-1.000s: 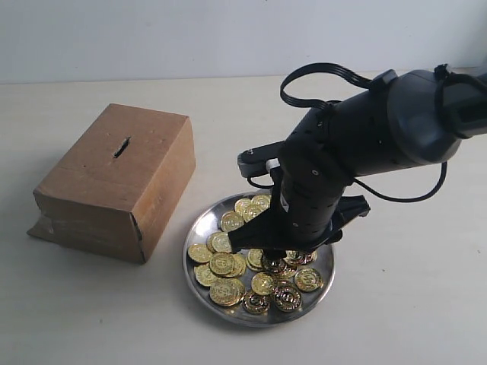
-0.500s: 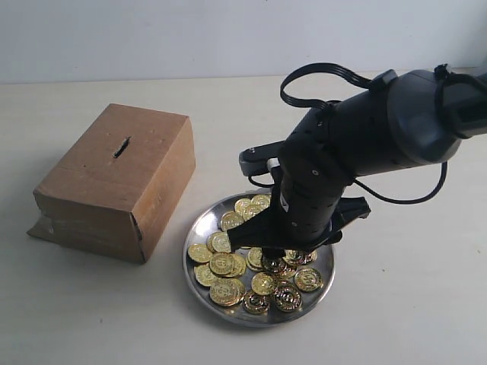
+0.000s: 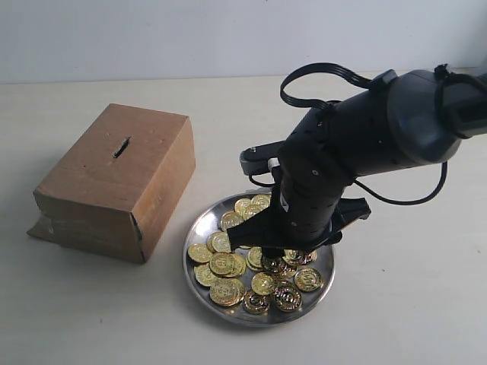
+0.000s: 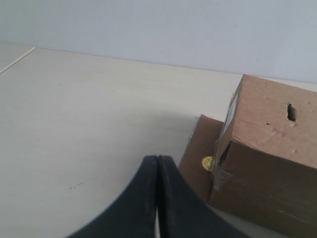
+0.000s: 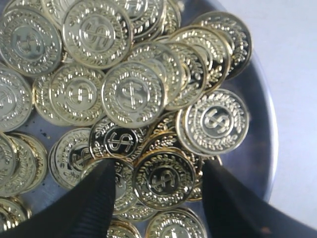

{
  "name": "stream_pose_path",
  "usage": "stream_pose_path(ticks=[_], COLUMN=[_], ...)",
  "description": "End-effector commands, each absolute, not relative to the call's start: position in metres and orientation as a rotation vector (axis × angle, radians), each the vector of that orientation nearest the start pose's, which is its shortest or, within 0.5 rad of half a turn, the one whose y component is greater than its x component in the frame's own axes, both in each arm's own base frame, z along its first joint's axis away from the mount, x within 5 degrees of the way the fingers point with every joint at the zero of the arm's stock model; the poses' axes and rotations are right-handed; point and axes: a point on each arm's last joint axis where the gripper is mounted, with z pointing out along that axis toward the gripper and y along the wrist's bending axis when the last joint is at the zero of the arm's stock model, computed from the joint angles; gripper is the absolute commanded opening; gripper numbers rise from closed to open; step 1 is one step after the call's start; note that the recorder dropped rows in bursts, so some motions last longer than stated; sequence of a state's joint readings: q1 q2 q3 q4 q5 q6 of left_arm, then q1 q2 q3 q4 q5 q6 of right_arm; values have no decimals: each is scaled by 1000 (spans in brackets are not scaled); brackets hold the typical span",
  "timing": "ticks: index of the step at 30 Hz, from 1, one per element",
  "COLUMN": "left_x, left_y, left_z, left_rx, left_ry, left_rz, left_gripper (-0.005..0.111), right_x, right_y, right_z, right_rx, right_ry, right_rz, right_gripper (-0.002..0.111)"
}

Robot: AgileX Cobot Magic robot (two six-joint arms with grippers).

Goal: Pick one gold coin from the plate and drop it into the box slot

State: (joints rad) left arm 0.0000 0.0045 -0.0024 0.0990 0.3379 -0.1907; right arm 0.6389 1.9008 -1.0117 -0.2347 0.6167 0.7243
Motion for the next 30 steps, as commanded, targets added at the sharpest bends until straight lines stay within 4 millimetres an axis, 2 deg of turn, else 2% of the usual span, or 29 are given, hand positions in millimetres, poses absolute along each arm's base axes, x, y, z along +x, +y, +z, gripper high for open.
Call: stream_pose_path(ticks=[1, 6, 19, 25, 30], left_x=[54, 54, 54, 54, 54], left_y=[3, 3, 3, 3, 3], left_z=[184, 184, 184, 184, 184], left_rx=[-111, -111, -111, -111, -111], left_ry=[1800, 1800, 1800, 1800, 1800], left_rz=[-42, -42, -42, -42, -42], left_gripper=[0, 0, 0, 0, 0], right_x=[276, 276, 275, 275, 275], right_y=[190, 190, 190, 191, 191], right_z=[124, 114, 113, 113, 113], right_rx=[-143, -135, -126, -118, -116], right_ry=[2920, 2946, 2949, 2953, 2951], right_rz=[-27, -48, -43, -37, -32], right_gripper=[51, 51, 51, 33, 33])
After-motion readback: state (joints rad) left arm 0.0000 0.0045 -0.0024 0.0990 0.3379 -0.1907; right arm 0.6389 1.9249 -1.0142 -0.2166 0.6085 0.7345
